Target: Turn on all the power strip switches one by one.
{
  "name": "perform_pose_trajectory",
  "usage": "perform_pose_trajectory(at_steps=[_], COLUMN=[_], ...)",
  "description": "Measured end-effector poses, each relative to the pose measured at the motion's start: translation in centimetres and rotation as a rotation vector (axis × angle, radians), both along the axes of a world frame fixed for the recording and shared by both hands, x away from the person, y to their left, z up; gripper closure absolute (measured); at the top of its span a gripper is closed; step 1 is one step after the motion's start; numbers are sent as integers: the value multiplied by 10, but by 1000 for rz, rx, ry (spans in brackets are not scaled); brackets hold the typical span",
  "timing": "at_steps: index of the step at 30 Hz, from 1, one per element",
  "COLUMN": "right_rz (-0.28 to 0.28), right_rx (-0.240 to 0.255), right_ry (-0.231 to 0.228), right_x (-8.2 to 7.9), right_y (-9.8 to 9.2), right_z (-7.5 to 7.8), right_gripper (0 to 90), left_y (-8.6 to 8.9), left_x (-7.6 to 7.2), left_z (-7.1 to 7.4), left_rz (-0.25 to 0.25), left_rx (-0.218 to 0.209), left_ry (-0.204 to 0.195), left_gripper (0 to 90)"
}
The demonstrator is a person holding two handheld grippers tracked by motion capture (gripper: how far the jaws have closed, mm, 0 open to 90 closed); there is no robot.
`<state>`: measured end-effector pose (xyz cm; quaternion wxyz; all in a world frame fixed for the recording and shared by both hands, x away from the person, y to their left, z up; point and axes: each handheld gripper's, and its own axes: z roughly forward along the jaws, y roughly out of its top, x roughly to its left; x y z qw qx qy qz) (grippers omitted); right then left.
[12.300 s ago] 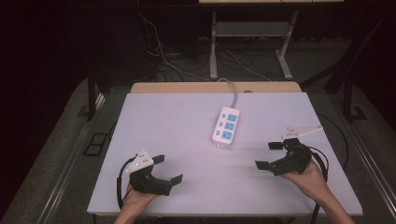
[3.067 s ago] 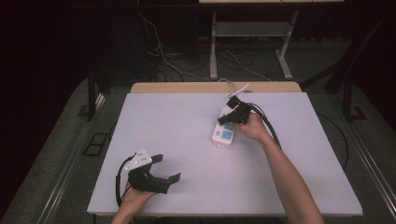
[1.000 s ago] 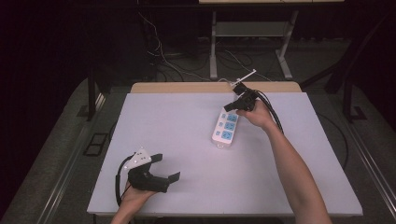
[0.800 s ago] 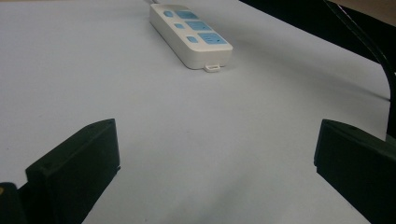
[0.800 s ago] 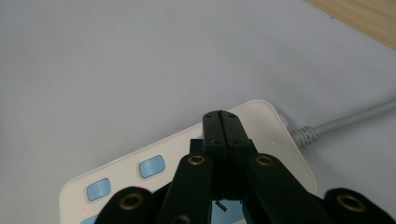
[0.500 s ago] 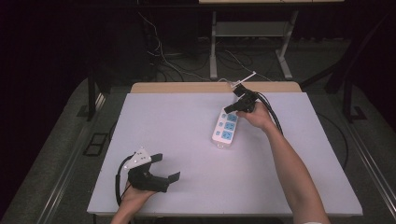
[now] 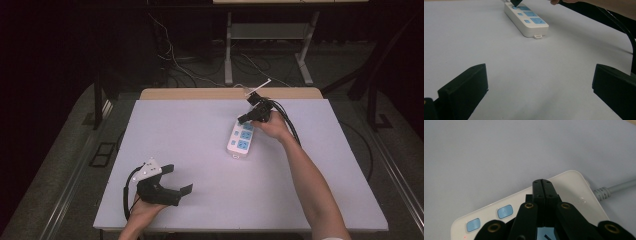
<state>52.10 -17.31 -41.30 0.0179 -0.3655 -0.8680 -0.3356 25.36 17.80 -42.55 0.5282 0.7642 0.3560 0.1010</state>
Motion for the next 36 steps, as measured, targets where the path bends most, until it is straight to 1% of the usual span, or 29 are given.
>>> perform_pose_trajectory(at_steps=[10,14,17,18,22,29,32,36], right_rz=[-15,-19,-14,-11,-11,-17,-22,-21], right_rx=[25,18,4,-7,-21,-12,-9,-18], right_ry=[1,-8,-19,-29,-40,-51,-58,-64], right_x=[1,0,0,-1,-2,-4,-5,-5], right_y=[-1,0,2,3,5,4,3,4], right_z=[-2,-3,-2,-2,-2,-4,-5,-4], right_gripper=[899,899,900,900,900,900,900,900], left_y=[0,-1,-1,-1,-2,-2,-2,-3], left_x=[0,0,0,0,0,0,0,1], left_z=[0,0,0,0,-1,-1,-1,-2], left_rz=[-1,-3,-4,-4,-6,-6,-9,-5], left_rx=[3,6,6,5,8,9,17,20], left_ry=[-1,-1,0,-1,-1,2,1,3], left_gripper=[0,0,0,0,0,0,0,0])
